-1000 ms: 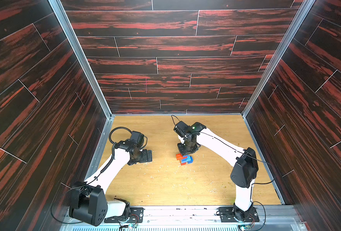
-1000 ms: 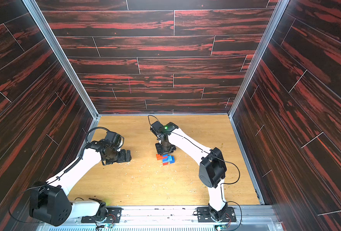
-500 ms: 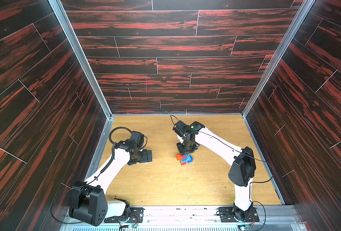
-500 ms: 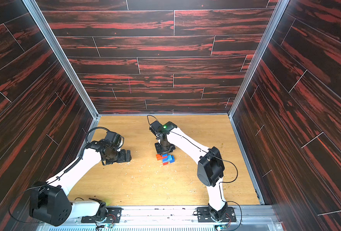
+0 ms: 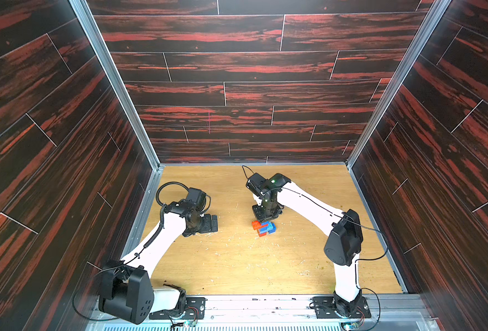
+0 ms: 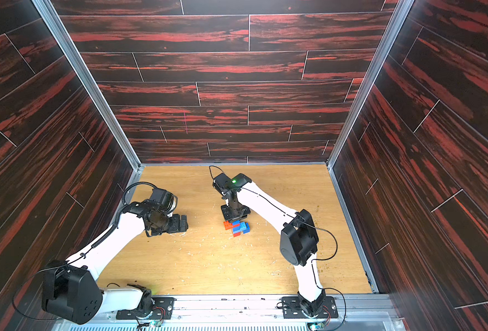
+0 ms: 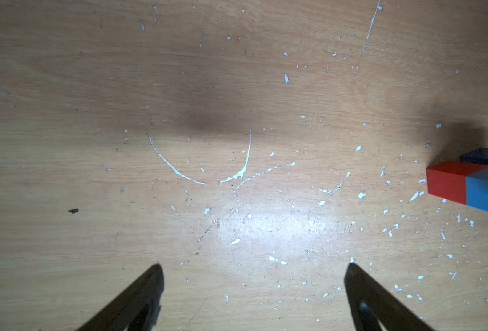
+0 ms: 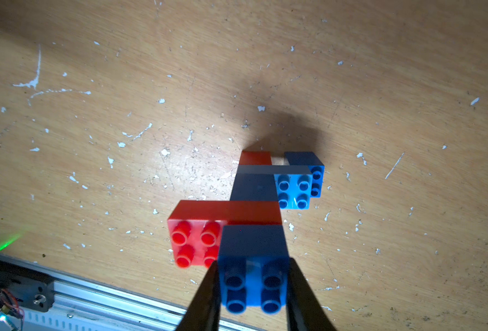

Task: Assemble a giraffe with lego
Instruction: Assemble the lego brick with the lego brick.

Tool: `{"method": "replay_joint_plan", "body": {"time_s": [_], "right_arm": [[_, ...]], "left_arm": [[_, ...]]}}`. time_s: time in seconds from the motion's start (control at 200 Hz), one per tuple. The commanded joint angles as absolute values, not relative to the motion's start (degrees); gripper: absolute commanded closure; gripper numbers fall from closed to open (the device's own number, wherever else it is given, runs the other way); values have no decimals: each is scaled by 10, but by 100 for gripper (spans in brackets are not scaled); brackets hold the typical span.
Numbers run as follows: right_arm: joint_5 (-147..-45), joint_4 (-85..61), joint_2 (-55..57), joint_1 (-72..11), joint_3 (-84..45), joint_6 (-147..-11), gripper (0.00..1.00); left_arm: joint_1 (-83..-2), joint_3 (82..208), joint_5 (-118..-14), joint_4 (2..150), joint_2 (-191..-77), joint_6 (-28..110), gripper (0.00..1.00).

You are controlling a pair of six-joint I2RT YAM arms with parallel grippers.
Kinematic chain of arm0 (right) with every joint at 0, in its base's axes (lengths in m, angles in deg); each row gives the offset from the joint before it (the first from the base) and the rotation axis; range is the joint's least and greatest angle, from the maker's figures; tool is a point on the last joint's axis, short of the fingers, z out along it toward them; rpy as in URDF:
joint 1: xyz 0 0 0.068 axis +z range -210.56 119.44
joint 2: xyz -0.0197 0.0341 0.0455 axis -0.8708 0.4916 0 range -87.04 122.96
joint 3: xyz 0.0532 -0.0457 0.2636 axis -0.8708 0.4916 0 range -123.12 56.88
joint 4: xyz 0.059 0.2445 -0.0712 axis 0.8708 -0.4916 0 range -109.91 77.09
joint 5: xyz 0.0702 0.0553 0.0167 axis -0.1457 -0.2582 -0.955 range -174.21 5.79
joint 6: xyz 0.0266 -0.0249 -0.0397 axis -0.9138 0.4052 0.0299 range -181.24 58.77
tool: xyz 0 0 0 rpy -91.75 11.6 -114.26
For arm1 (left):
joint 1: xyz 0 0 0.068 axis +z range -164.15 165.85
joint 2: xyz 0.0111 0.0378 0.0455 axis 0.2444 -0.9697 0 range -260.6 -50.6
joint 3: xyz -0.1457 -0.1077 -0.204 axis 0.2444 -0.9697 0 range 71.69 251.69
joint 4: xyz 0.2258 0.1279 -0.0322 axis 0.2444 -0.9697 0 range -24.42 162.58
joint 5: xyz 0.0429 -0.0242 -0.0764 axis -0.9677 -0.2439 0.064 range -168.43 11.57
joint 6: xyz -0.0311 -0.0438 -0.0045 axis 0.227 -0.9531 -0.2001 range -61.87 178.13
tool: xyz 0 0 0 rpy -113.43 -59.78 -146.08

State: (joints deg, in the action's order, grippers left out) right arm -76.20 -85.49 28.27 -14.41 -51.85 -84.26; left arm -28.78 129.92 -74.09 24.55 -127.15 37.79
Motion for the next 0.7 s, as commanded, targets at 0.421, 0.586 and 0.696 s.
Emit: {"method": "replay_joint_plan", "body": {"time_s": [0.421, 0.586, 0.696], "right_arm": [[-760, -885, 337, -142, -451, -834, 84], [-744, -888, 326, -142, -465, -837, 83], [-730, -892, 318, -142, -494, -836, 75]], "left_arm": [[-285, 1306, -743, 231, -1257, 386, 1], [-286, 1304, -744, 233, -1257, 387, 1], [-285, 1305, -744, 233, -1257, 385, 1]]}}
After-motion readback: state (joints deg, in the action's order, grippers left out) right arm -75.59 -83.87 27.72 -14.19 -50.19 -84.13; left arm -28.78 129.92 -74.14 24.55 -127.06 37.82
